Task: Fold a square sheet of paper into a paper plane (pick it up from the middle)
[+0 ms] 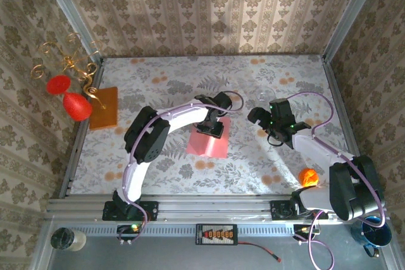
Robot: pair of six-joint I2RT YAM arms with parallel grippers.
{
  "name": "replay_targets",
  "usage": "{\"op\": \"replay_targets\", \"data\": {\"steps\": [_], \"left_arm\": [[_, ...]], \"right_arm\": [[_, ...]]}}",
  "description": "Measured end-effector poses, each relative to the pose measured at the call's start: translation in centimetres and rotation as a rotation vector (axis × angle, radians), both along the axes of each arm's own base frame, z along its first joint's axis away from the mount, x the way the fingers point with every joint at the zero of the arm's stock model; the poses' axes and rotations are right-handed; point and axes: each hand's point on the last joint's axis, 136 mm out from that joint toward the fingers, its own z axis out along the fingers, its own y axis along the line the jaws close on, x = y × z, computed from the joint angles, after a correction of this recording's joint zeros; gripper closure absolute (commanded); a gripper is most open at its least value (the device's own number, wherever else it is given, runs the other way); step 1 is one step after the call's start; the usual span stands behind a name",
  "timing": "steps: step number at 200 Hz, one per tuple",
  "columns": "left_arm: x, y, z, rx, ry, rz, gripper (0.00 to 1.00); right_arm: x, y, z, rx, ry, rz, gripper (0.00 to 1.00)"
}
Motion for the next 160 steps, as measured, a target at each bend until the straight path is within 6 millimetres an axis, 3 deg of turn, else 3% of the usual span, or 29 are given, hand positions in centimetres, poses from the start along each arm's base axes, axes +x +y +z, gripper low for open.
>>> {"op": "replay_targets", "data": {"steps": [17,37,72,97,132,160], "left_arm": [[0.2,1.0,0.6,-0.040,0.006,0.024,0.68],[1.1,2.1,2.6,-0.133,0.000,0.070,0.73],[3.6,3.4,8.5,-0.407,-0.054,0.150,0.76],[4.1,2.5,11.7,-0.614,-0.055,0.160,0.77],[3.3,-0.1,12.1,-0.787,0.028,0.133,0.79],[3.2,-1.3,10.2,-0.813,0.095,0.132,0.79]], "right_arm": [[0.0,-0.1,0.0,0.000,-0.001,-0.003,0.02],[0.0,-0.1,0.0,0.000,-0.001,-0.003,0.03],[0.1,0.4,0.2,0.024,-0.008,0.014,0.03],[0.6,1.3,0.9,0.068,-0.038,0.040,0.04],[1.4,2.6,1.5,0.128,-0.071,0.081,0.09],[1.8,4.0,0.5,0.185,-0.050,0.126,0.15]]}}
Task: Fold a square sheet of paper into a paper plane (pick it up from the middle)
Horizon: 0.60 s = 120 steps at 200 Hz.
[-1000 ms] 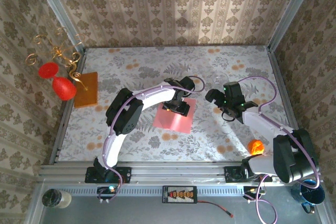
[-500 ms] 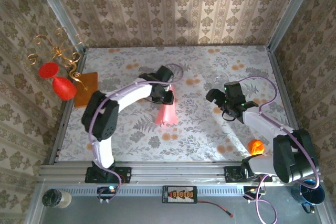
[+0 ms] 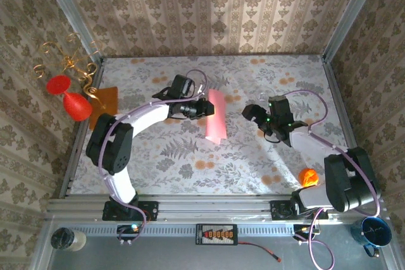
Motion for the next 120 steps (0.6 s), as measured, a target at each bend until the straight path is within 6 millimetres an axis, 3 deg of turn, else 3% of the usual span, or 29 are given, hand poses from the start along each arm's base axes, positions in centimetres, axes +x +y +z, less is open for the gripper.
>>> {"op": "replay_targets", "data": {"steps": [45,90,120], "left_arm": [[-1.1,1.0,-5.1,0.115,0.099,-0.021,0.81],[-1.5,2.5,-6.9,0.201,0.109,-0.016,0.86],[-1.5,3.1,-8.1,0.245,0.117,-0.010,0.88]], "right_arm": [[-0.6,2.9,-1.8,0.060,0.055,0.120,0.35],[-1.3,8.6,-2.6,0.070,0.077,0.302,0.71],[-1.3,11.9,-3.3,0.078,0.095,0.370,0.82]]}}
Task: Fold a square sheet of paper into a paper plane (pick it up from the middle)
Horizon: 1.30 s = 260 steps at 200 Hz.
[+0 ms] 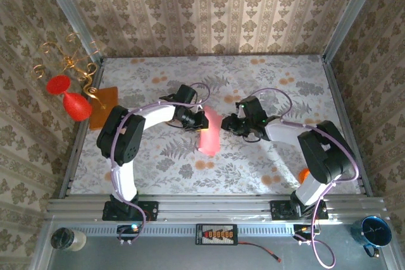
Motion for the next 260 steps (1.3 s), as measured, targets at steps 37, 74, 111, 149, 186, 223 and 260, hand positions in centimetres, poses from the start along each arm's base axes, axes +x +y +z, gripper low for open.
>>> {"op": "replay_targets", "data": {"steps": [37,74,111,149,186,223,260], "left_arm": [[-0.2,0.7,-1.0,0.036,0.003,0.012,0.88],[-0.1,0.9,-1.3,0.056,-0.001,0.020,0.86],[0.1,1.2,-1.6,0.074,-0.001,0.044,0.85],[0.0,1.6,-2.0,0.082,0.003,0.077,0.80],[-0.4,2.4,-1.7,0.094,-0.003,0.114,0.68],[-0.9,3.6,-1.0,0.120,-0.009,0.169,0.55],[-2.5,3.7,-1.1,0.142,0.004,0.203,0.52]], "right_arm": [[-0.1,2.0,-1.8,-0.001,0.046,0.035,0.87],[0.6,3.2,-2.4,-0.006,0.057,0.052,0.90],[0.9,3.6,-3.8,-0.022,0.094,0.043,0.91],[0.7,3.1,-4.7,-0.055,0.120,0.021,0.91],[0.8,3.1,-4.8,-0.064,0.114,0.017,0.91],[0.8,3.1,-4.8,-0.073,0.114,0.014,0.90],[0.8,3.1,-4.8,-0.073,0.117,0.008,0.90]]}}
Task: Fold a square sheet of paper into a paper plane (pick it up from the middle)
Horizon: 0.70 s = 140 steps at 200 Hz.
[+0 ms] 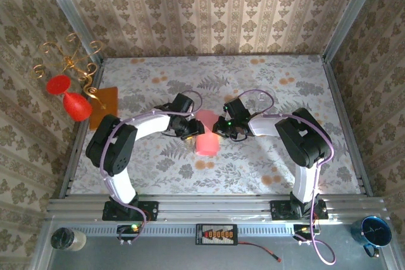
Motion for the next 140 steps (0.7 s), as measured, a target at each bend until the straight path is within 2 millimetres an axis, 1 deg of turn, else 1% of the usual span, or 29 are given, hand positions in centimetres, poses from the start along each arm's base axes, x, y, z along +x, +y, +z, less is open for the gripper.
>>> {"op": "replay_targets", "data": {"steps": [13,31,58,77,96,126,140], "left_arm": [[-0.5,-0.1,-0.3,0.008,0.011,0.004,0.51],[-0.5,-0.2,-0.3,0.003,0.012,0.011,0.51],[-0.5,-0.1,-0.4,0.007,0.015,0.011,0.57],[-0.5,0.1,-0.5,0.018,0.015,0.008,0.61],[-0.5,0.4,-0.7,0.033,0.011,-0.007,0.64],[-0.6,0.6,-0.9,0.041,0.001,-0.041,0.67],[-0.5,0.7,-0.9,0.041,-0.005,-0.058,0.69]], "right_arm": [[0.0,0.0,0.0,0.001,0.002,-0.003,0.90],[0.0,0.0,0.0,0.005,0.006,-0.009,0.89],[0.0,0.1,0.1,0.013,0.009,-0.012,0.85],[0.2,-0.1,0.6,0.020,0.002,-0.017,0.80],[0.7,-0.8,2.0,0.033,-0.023,-0.033,0.76],[2.0,-2.0,6.0,0.048,-0.127,-0.054,0.75],[2.2,-2.5,6.8,0.039,-0.155,-0.057,0.76]]}}
